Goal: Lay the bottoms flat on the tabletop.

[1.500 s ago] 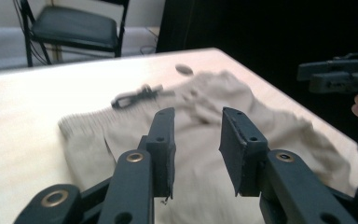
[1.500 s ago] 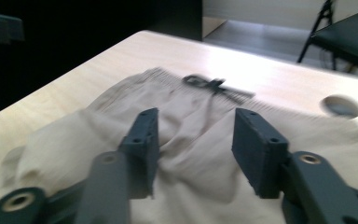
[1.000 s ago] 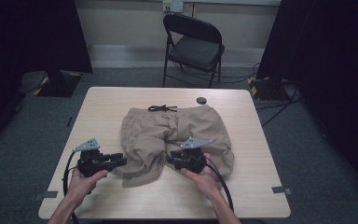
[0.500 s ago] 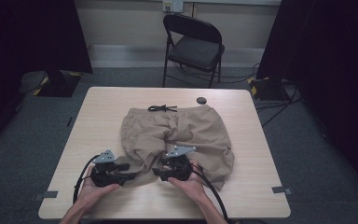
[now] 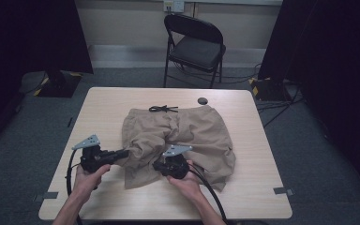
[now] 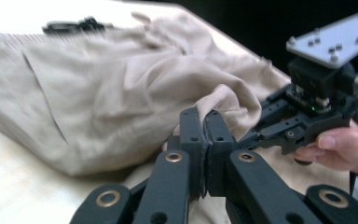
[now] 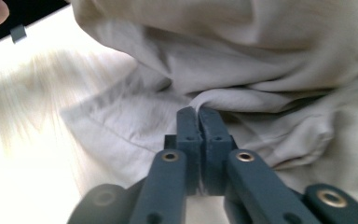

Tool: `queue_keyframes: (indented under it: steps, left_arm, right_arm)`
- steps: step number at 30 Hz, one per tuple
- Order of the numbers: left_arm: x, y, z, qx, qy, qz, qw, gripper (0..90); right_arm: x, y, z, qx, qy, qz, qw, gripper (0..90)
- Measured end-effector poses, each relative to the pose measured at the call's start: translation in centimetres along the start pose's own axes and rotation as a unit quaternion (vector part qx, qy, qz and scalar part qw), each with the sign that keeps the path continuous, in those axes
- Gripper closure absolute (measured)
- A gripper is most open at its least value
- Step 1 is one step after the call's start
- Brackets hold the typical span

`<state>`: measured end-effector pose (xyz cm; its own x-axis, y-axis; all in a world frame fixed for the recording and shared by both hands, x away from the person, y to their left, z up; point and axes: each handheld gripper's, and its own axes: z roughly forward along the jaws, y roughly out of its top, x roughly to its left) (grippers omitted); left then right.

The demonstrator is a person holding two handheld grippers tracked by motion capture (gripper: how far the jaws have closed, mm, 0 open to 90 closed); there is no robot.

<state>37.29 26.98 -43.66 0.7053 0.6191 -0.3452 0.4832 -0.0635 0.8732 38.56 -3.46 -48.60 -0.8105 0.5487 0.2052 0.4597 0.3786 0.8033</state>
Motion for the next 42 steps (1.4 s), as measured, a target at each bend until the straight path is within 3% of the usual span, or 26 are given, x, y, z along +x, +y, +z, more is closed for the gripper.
queue_keyframes:
  steps: [5,10,13,14,18,22,25,29,32,35,39,42]
  left_arm:
    - [0.8,1.5,-1.5,-0.027,0.014,-0.009,0.9995,89.1]
    - [1.6,1.1,-1.2,-0.021,0.024,-0.023,0.9992,89.2]
    - [2.6,0.1,-0.6,-0.015,0.031,-0.047,0.9983,89.3]
    - [3.0,-0.4,-0.3,-0.003,0.036,-0.05,0.9981,89.2]
    - [3.8,-2.0,0.7,0.023,0.043,-0.064,0.9967,88.9]
    - [4.2,-2.8,0.8,0.038,0.054,-0.072,0.9952,82.8]
    - [4.3,-2.9,0.5,0.044,0.058,-0.072,0.9947,71.5]
    - [3.9,-2.8,-0.5,0.046,0.074,-0.065,0.9941,56.2]
    - [3.4,-2.8,-1.5,0.044,0.08,-0.061,0.994,49.3]
    - [2.8,-3.1,-2.5,0.041,0.08,-0.05,0.9947,49.7]
    - [2.5,-4.0,-2.8,0.046,0.061,-0.043,0.9961,65.3]
    - [2.7,-4.7,-1.9,0.062,0.071,-0.051,0.9943,61.2]
  right_arm:
    - [-1.9,1.0,-3.7,-0.039,-0.031,0.011,0.9987,90.0]
    - [-5.0,1.7,-7.1,-0.064,-0.075,0.029,0.9947,90.0]
    - [-7.2,1.4,-8.1,-0.067,-0.101,0.05,0.9913,90.0]
    - [-7.9,1.2,-8.2,-0.064,-0.108,0.058,0.9904,90.0]
    - [-9.4,0.1,-7.7,-0.031,-0.129,0.067,0.9889,89.9]
    - [-9.1,-0.7,-7.2,-0.011,-0.132,0.062,0.9892,71.5]
    - [-8.5,-0.3,-7.8,-0.023,-0.132,0.057,0.9894,58.9]
    - [-7.2,0.1,-9.1,-0.042,-0.126,0.05,0.9899,53.6]
    - [-5.8,-0.2,-9.4,-0.036,-0.117,0.029,0.992,54.1]
    - [-4.4,-0.9,-9.5,-0.029,-0.104,0.016,0.994,57.3]
    - [-3.2,-2.4,-8.8,-0.004,-0.09,0.007,0.9959,62.3]
    - [-3.2,-3.5,-8.1,0.012,-0.09,0.009,0.9958,57.1]
